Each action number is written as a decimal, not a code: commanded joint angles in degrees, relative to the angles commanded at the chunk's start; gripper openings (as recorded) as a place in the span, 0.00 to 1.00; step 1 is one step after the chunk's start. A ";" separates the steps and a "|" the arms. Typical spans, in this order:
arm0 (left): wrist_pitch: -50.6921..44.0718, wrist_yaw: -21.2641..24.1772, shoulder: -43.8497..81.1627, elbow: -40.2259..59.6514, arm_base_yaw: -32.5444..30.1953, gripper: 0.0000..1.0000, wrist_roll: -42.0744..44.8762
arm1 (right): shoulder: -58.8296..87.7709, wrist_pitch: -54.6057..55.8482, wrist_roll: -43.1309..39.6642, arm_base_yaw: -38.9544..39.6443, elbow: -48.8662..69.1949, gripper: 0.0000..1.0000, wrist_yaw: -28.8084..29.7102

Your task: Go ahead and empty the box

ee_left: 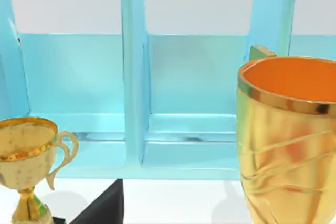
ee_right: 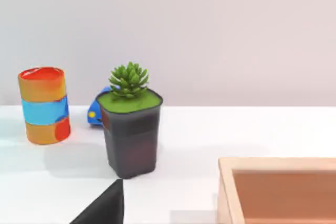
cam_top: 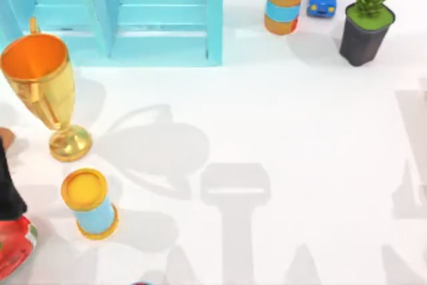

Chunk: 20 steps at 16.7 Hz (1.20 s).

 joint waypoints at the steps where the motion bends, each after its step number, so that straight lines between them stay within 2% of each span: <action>1: 0.00 0.00 0.00 0.00 0.00 1.00 0.00 | 0.00 0.00 0.00 0.00 0.00 1.00 0.00; 4: 0.00 0.00 0.00 0.00 0.00 1.00 0.00 | 1.86 -1.77 -0.82 -0.95 1.82 1.00 0.08; 8: 0.00 0.00 0.00 0.00 0.00 1.00 0.00 | 12.83 -11.19 -5.10 -5.57 12.21 1.00 0.26; 20: 0.00 0.00 0.00 0.00 0.00 1.00 0.00 | 75.74 -56.59 -24.37 -25.99 59.55 1.00 0.26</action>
